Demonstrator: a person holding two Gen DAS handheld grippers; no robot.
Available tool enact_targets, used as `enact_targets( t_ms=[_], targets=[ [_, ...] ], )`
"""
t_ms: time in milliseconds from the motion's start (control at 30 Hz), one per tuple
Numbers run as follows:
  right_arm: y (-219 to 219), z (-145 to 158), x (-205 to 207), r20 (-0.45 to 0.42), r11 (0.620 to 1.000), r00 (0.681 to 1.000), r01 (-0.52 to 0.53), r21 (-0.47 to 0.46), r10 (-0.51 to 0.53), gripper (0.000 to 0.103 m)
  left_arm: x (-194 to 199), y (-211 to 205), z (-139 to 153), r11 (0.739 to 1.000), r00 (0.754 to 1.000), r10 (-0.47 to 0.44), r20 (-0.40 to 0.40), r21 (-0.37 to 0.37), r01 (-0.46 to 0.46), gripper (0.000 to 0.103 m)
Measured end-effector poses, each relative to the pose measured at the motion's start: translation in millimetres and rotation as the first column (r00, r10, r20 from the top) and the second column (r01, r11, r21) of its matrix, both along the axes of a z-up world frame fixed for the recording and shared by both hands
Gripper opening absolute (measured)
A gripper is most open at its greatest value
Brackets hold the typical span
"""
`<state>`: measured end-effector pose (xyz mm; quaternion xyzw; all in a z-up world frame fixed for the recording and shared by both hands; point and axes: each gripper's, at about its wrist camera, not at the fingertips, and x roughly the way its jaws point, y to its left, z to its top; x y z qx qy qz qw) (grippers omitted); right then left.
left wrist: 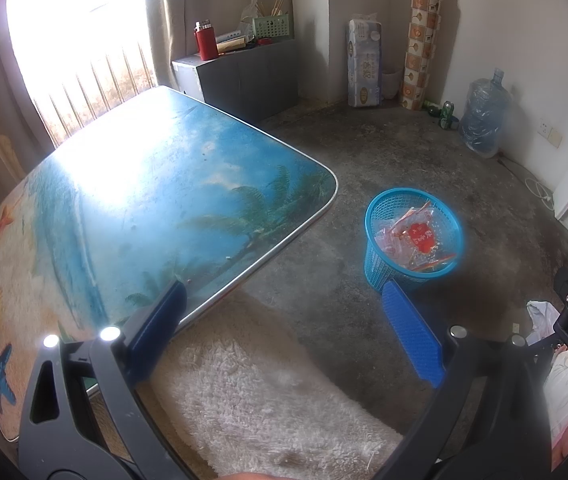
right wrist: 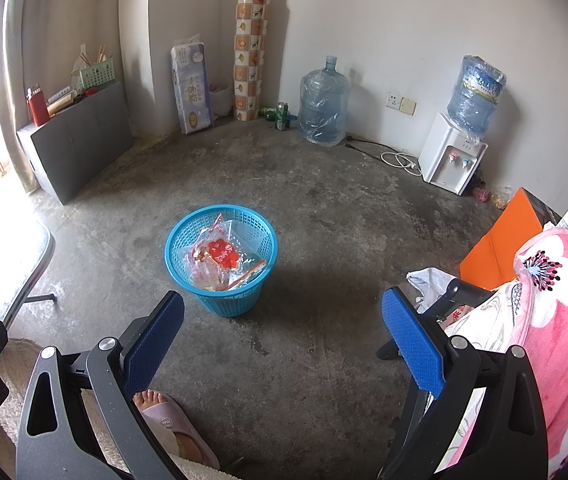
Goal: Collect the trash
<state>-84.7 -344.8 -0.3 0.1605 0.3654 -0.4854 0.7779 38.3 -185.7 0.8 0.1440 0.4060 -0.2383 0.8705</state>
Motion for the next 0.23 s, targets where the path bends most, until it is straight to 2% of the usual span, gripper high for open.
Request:
enact_targets(
  t_ms=[233],
  targets=[
    [3.3,-1.5,-0.2,0.002,1.0,1.0,0.002,-0.001,-0.002,0.096,0.1,-0.2,0.3,1.0,1.0,-0.001,-0.001,-0.001,0.001,0.094]
  ],
)
